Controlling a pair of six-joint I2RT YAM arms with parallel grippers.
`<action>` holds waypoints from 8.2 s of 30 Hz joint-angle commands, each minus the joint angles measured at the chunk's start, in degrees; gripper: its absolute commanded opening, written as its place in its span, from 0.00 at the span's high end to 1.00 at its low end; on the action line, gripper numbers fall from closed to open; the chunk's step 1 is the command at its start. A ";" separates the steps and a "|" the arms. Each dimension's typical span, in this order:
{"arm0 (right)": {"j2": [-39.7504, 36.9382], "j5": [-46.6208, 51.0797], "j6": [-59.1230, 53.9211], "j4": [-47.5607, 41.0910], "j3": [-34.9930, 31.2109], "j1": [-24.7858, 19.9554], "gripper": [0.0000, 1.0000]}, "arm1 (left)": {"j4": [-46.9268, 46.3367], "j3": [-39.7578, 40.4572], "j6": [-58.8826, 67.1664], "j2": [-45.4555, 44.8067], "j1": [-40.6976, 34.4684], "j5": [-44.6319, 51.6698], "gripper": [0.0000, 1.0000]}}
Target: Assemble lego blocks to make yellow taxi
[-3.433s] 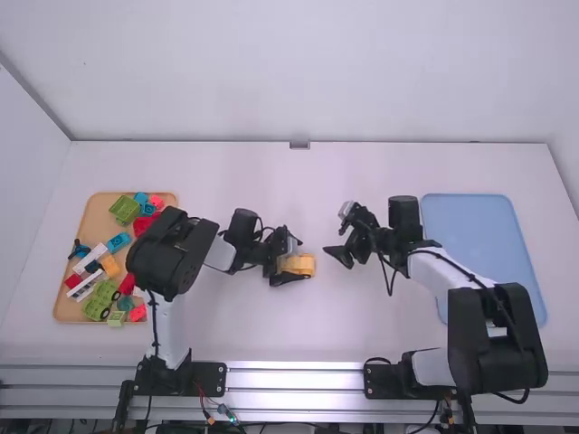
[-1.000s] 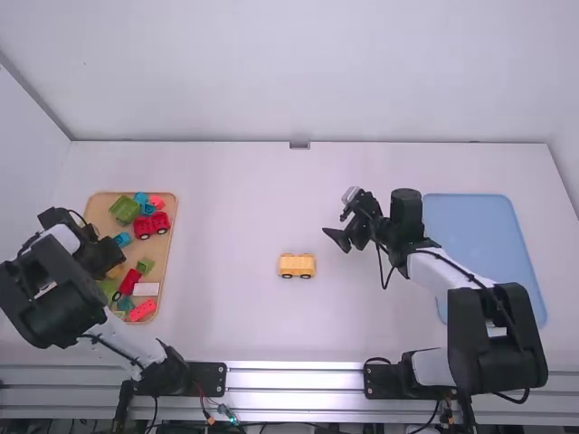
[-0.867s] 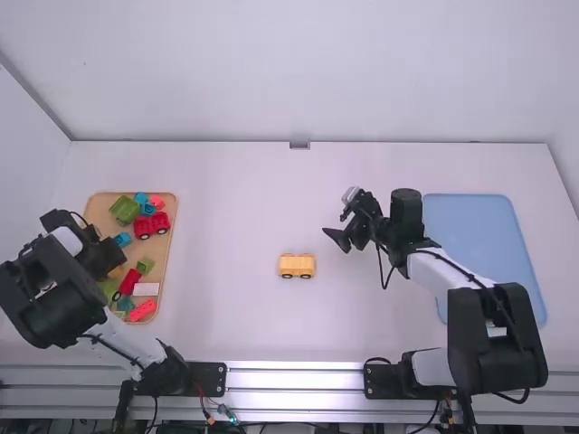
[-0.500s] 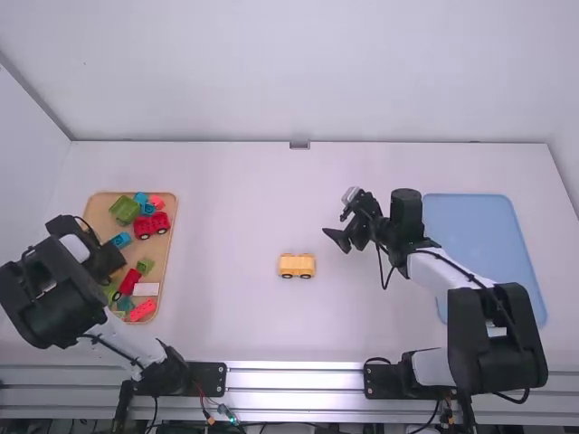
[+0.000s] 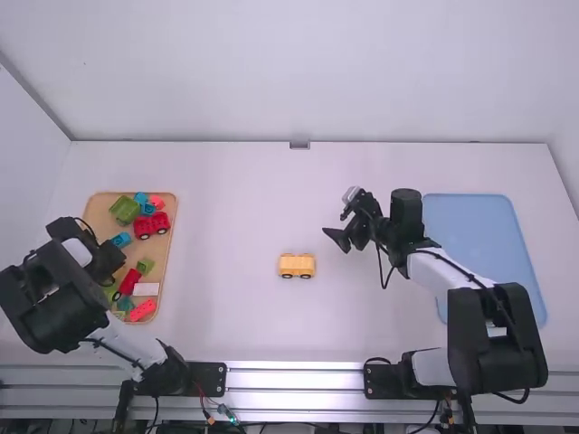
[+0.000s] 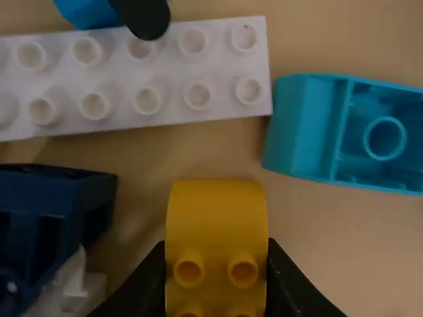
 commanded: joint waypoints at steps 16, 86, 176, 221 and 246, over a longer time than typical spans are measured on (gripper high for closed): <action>-0.50 -0.15 0.46 0.66 0.09 0.04 0.02 | -1.75 -0.87 34.47 -12.24 -37.29 15.39 0.96; -0.50 -8.61 -0.90 -1.31 0.00 0.13 0.01 | 7.10 -9.03 89.81 7.13 -39.78 57.88 0.01; 39.74 -21.05 -19.28 28.09 -2.10 9.75 0.51 | 42.05 -15.69 53.29 5.70 -57.02 60.02 0.98; 39.71 -20.06 -17.88 28.28 -1.90 9.75 0.52 | 46.36 -18.23 52.65 14.05 -66.71 39.89 0.69; 39.50 -19.71 -9.03 30.01 -1.01 9.68 0.58 | 91.34 -40.52 20.50 -8.59 -41.20 38.97 0.01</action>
